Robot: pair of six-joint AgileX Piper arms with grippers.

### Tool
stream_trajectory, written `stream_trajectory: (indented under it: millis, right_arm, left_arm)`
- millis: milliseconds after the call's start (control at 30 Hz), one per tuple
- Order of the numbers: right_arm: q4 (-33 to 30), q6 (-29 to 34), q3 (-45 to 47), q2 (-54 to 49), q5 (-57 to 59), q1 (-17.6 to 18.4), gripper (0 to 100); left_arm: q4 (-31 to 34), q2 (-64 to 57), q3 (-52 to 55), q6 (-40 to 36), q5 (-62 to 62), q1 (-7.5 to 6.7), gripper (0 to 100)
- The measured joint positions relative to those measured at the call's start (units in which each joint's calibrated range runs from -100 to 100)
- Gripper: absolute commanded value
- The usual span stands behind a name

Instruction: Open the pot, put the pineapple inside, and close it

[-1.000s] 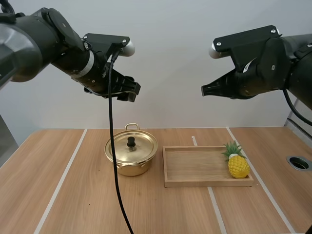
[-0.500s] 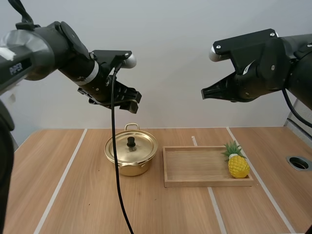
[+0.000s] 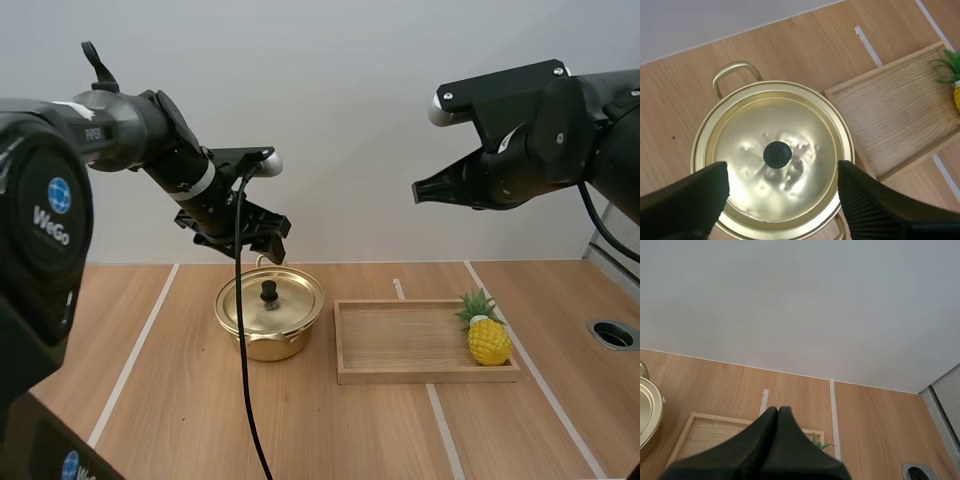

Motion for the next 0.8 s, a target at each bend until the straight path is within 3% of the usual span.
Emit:
stream_trajectory:
  millis: [800]
  right_arm:
    - [1.27, 0.00, 0.00, 0.00, 0.00, 0.00, 0]
  left_arm:
    - [-2.60, 9.71, 2.30, 3.81, -4.30, 0.00, 100]
